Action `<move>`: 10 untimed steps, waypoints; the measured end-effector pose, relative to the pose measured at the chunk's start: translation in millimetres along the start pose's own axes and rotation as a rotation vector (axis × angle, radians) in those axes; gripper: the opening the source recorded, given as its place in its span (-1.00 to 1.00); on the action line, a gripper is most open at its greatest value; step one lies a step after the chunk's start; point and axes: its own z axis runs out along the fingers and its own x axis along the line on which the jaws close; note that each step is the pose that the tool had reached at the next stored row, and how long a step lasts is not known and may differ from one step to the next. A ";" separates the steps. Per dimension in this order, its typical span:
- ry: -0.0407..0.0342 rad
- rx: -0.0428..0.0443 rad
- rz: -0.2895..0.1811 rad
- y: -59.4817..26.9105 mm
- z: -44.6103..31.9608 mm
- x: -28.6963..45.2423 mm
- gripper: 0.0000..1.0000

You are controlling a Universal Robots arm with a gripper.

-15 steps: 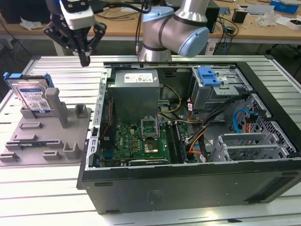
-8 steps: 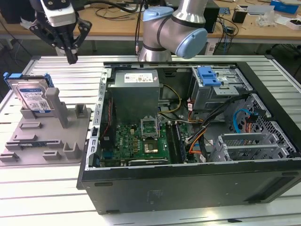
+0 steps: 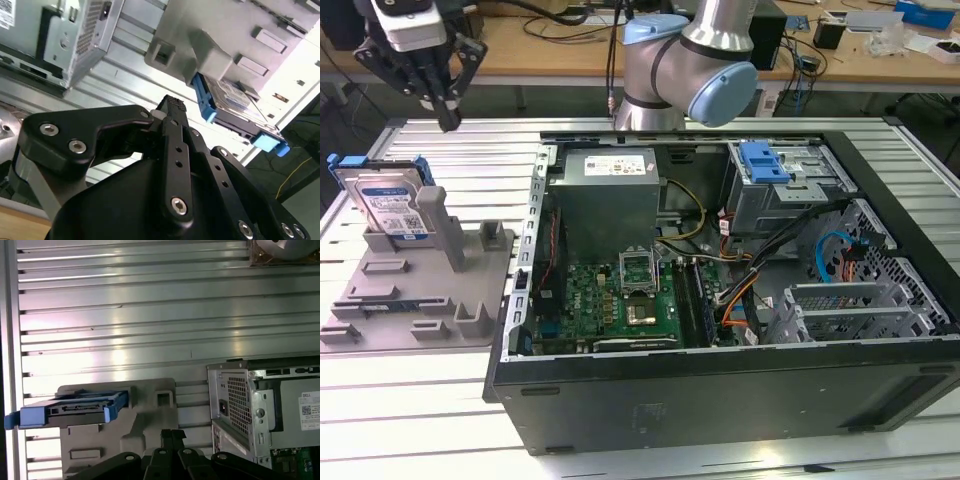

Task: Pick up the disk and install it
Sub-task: 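Reach for the disk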

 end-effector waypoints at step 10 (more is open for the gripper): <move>0.0000 0.0000 0.000 13.0 -0.1 50.5 -0.79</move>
